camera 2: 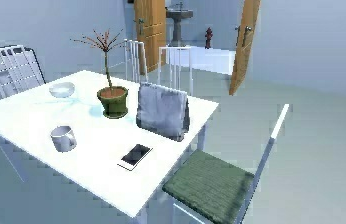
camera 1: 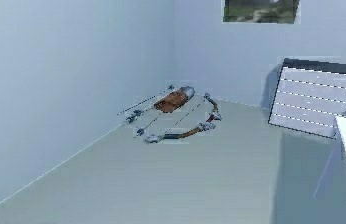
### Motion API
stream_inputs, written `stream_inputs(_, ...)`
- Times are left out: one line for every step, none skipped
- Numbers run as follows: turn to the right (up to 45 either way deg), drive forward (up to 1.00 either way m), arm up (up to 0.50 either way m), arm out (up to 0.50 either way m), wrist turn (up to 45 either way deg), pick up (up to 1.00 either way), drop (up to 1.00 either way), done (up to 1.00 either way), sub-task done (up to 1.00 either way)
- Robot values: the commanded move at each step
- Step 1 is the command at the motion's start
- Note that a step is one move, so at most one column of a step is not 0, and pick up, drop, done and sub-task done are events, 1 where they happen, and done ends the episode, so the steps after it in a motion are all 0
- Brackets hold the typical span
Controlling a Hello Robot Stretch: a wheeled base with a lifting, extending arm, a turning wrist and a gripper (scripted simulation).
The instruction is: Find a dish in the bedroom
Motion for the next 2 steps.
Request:
stream_inputs(-9.0, 0.00, 0.00, 0.00, 0.0, 0.00, 0.00, 0.00, 0.00)
stream_inputs(0.0, 0.15, 0.00, 0.00, 0.0, 0.00, 0.00, 0.00, 0.00)
